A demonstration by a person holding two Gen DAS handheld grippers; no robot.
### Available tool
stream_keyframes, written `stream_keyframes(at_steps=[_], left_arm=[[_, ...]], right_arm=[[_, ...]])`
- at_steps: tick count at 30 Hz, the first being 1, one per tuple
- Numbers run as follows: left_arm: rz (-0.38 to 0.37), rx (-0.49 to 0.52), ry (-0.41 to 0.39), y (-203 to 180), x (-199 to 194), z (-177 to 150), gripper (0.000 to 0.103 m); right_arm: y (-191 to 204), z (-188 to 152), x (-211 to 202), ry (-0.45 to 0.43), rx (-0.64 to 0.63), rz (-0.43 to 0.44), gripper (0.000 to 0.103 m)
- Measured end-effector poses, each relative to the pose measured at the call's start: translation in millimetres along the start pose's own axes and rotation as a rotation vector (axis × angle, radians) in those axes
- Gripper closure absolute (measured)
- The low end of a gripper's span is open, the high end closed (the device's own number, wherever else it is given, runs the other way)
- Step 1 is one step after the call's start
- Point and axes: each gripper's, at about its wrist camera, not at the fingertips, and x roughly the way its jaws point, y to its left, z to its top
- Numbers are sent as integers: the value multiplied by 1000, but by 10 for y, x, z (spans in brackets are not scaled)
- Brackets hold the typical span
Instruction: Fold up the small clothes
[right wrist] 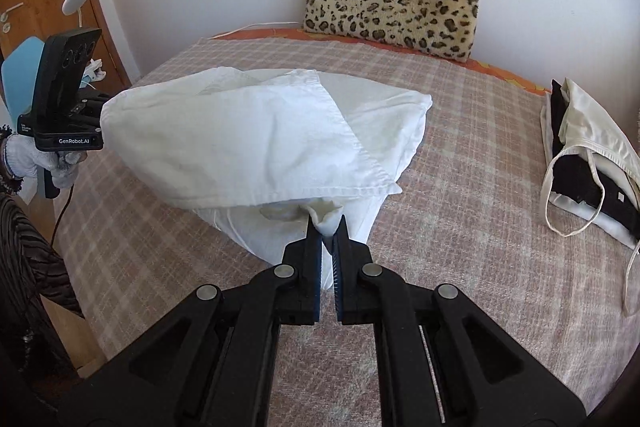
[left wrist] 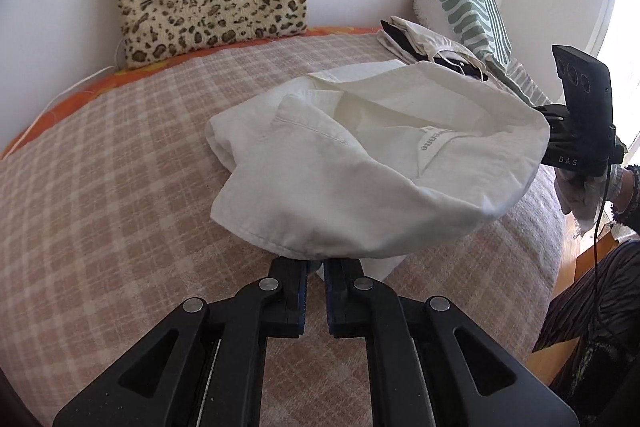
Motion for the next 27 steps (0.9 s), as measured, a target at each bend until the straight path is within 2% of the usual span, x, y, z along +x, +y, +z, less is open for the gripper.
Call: stream_keyframes(at_steps=[6,9,12,17,19,21,24,27], left_arm=[[29,92,55,-162,-71,-188,93],[13,94,56,-188,-200,-262,93],[2,44,16,-116,-341,-240,93],[-10,-52,-81,16,-382,-3,93],[-43,-85,-74,71,-254,93,91],[-59,-118,-31,106,-53,125,90],[-74,-146,44,71,201,56,90],[-62,-124,64,-20,299,-54,89]], right_arm=[[-106,-108,-104,47,10,-55,97],[-223,-177,-261,57,66,-71,97],[-290,-150,-458,21,130,-67,97],[-263,105,-599,-90,215,44,96],[-189,228,-503,-99,221,104,96],[-78,304,-307,-57,186,144,94],[-26,260,61,54,170,127,91],[-96,51,268,155,161,101,91]])
